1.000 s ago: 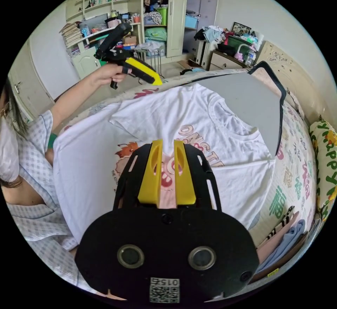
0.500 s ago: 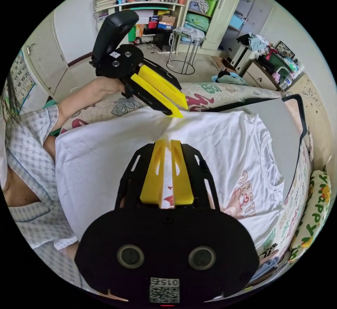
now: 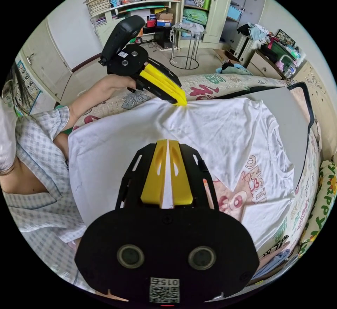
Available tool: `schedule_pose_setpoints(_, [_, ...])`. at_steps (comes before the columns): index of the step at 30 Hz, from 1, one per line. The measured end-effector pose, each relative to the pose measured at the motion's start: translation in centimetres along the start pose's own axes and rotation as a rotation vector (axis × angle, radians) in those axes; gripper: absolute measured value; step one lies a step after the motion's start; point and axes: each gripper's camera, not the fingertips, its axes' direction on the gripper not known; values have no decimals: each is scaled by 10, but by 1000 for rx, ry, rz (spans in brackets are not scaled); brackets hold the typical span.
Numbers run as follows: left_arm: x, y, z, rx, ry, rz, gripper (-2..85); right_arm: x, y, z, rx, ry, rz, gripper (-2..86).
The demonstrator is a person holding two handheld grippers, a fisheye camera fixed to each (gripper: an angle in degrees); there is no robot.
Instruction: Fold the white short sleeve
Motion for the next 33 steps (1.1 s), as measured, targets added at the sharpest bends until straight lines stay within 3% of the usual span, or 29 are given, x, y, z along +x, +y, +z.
schedule_pose_setpoints(5, [4,0,-6,21,-44,-3,4,66,29,-12,45,199,269,35])
schedule_pose_setpoints(8, [14,1,-21,110,-36,45,4,95,44,1,14,51,344,36])
schedule_pose_setpoints(13, [29,-9,-7,35,45,152,1,96,58,19,-23,133,317,1])
schedule_pose_setpoints(18, [-8,0,-15,39,58,24,-4,123,91,-5,16,7,330,-9])
schedule_pose_setpoints(20, [-26,0,-15,50,64,-36,-4,141,110,-24,53,65,369,-7])
schedule_pose_setpoints(24, [-66,-45,-6,24,68,-163,16,190,146,-63,173,263,517,6])
schedule_pose_setpoints(29, [-100,-131,23,62,139,-264,57,241,154,-59,203,301,613,52])
schedule_pose_setpoints(33, [-119,-192,72,-32,134,-320,63,283,155,-34,147,293,675,80])
